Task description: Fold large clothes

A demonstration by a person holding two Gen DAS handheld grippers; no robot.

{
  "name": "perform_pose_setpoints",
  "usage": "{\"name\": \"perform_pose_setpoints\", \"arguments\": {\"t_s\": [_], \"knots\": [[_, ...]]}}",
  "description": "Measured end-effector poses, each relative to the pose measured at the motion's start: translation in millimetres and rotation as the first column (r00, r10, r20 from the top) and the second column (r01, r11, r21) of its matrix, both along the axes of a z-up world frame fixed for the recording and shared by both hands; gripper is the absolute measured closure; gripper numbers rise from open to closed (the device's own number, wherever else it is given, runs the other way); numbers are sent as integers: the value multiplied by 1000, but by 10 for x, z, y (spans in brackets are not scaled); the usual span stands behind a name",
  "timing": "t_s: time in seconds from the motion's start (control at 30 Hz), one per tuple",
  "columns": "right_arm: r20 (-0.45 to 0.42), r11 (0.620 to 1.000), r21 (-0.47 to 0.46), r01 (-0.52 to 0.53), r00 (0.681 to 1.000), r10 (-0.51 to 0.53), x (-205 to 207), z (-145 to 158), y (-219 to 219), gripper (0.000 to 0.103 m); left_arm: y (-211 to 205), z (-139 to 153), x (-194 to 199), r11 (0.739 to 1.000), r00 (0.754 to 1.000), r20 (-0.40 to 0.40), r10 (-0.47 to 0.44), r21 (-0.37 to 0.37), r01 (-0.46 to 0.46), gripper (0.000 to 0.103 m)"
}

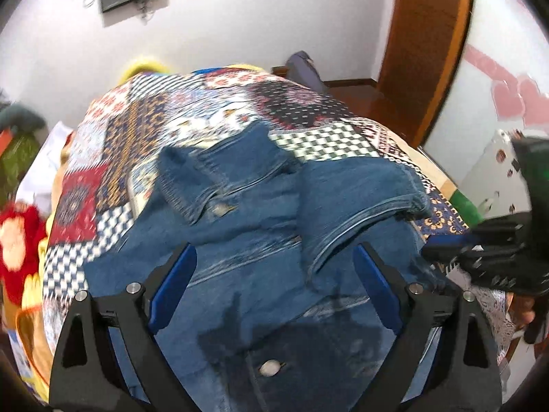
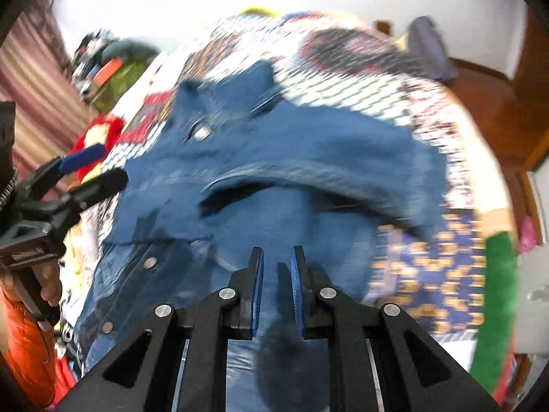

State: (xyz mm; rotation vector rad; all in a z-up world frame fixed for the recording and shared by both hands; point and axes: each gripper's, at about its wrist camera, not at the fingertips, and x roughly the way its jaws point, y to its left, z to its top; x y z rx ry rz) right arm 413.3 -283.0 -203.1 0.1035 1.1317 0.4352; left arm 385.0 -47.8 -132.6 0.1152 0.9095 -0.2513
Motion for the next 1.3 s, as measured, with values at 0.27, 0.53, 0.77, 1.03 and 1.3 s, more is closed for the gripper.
{"name": "perform_pose_setpoints", "arguments": {"t_s": [0.27,0.53,0.77,1.03,1.3], "knots": [[26,985,4,170,985,-170,-21,53,-817,91,-845,-267,346,982,979,-102,-178,44,183,9],[-71,972,38,231,971,-228,-52,-326,-1056,91,-1454,-627,623,925,947,-158,-280,219,311,9],[-94,977,46,209,974,-204,-78,-487,-976,91,-1373,-955,766,903,971,-107,-214,357,239,10],[-125,979,48,196,974,-189,57,-583,-825,91,-1192,-543,746,964,982,-26,-187,189,189,67],[-97,986,94,137,987,-128,220,-411,-423,91,-890,-17,775,994,993,70,-99,44,96,88]]}}
